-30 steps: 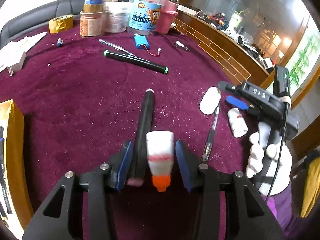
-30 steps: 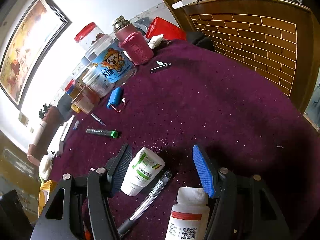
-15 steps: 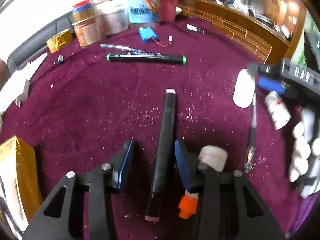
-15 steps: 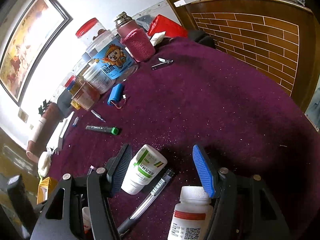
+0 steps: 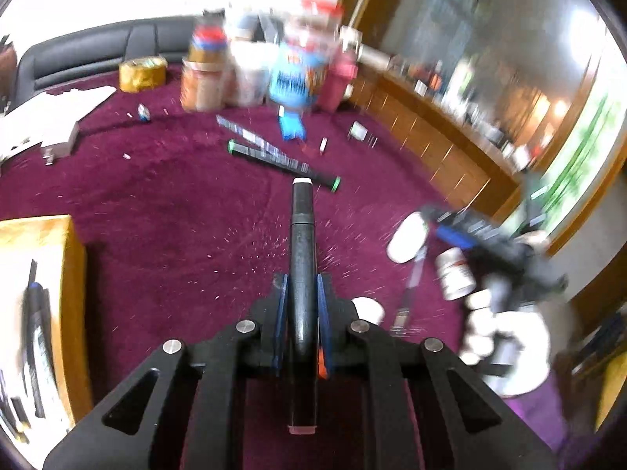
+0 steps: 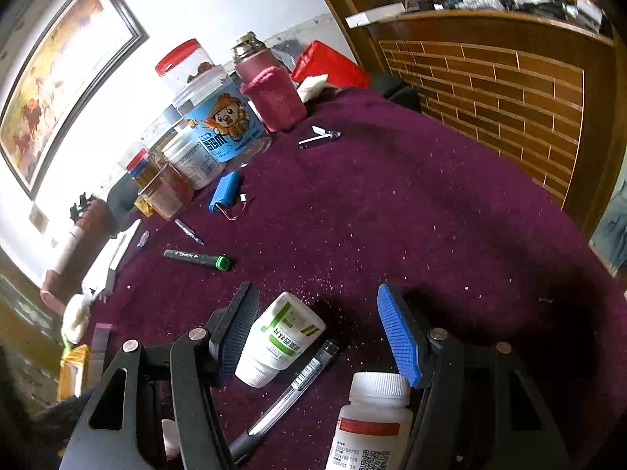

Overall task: Organize rigid objects
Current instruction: 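Lift the marker and carry it over the box with the left tool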

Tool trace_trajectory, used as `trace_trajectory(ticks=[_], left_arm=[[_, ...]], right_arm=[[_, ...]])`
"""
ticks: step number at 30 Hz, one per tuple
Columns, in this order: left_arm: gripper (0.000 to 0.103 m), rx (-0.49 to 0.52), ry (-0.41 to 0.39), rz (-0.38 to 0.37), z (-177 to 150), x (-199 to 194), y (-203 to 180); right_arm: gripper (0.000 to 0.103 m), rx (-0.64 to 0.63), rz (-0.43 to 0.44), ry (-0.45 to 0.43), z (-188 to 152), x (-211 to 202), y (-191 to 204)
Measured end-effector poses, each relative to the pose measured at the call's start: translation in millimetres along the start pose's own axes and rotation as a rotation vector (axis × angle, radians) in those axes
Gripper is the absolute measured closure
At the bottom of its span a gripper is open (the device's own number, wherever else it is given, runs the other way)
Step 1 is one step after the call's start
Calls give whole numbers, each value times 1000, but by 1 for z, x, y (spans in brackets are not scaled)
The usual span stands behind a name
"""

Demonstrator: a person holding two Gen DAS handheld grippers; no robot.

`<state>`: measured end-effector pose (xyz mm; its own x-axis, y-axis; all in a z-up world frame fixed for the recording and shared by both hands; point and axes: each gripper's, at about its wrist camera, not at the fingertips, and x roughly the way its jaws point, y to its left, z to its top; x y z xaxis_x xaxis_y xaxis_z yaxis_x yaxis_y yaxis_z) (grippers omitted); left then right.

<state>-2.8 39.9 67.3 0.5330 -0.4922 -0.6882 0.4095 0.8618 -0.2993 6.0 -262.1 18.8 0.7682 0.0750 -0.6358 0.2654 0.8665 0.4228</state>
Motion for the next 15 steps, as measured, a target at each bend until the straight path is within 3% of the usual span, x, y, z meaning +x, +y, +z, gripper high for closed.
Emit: trace_trajectory(ticks=[4,8,11,13,15], left_arm=[[91,-77,-120,-77,-11,-61,22],[91,-149,-203,-73,-30,-114,56],[91,-227,-224,27,-53,-142,96],[91,-284,-219,126,-68,-151,122],[91,-345,-207,172,-83,-154,146]], right_arm=[[45,-50,-27,-18,-2,-1,8],[45,-84,-67,-80,-3,-15,19],[45,-94,-15,-60,-14,-34,37],[45,-94,65,12,-28,-40,52],[45,-107,119,106,-43,-34,68]])
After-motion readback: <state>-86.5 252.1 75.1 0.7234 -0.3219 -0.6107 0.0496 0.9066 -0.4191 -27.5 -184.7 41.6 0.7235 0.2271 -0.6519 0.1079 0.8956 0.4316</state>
